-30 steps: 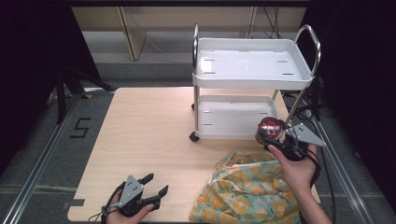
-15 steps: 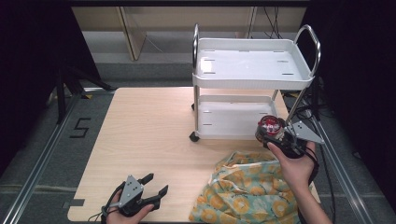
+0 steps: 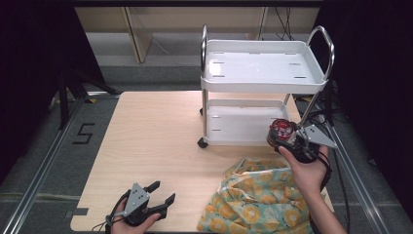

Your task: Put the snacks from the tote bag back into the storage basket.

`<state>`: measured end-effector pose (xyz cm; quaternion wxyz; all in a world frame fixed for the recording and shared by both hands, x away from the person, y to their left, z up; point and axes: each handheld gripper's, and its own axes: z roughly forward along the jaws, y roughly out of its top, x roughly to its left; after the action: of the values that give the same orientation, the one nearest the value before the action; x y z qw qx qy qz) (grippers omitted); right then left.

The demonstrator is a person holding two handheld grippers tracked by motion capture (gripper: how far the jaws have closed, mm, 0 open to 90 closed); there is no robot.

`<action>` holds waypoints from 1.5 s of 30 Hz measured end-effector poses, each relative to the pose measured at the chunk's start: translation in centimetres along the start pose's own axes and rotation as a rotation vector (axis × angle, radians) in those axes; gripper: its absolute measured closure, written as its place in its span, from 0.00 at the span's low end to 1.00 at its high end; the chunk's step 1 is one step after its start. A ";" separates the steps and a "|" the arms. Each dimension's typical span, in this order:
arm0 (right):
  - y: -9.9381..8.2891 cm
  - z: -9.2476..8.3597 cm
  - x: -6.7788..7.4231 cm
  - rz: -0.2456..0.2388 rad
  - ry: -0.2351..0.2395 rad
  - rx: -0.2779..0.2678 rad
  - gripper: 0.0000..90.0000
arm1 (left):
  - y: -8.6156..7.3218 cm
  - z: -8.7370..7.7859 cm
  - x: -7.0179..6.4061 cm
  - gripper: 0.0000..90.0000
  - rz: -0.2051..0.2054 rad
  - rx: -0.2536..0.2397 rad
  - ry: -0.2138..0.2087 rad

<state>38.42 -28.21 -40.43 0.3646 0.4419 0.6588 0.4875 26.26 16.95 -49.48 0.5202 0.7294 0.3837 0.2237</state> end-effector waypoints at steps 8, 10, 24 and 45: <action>0.0 0.4 -0.1 -0.006 -0.005 -0.002 0.29 | 0.0 0.0 0.0 0.35 -0.001 -0.001 0.000; 0.0 0.5 0.0 0.006 -0.002 -0.002 0.29 | 0.0 0.0 0.0 0.35 -0.001 0.000 -0.001; 0.1 0.9 -0.5 0.019 -0.021 0.008 0.29 | 0.0 0.0 0.0 0.35 0.000 0.000 0.001; 0.4 2.1 -0.9 0.011 -0.039 0.004 0.29 | 0.0 -0.1 -0.1 0.35 -0.024 0.008 0.013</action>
<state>40.71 -28.29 -40.55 0.3738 0.4555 0.6503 0.4795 26.13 16.96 -49.41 0.5176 0.7253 0.3967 0.2207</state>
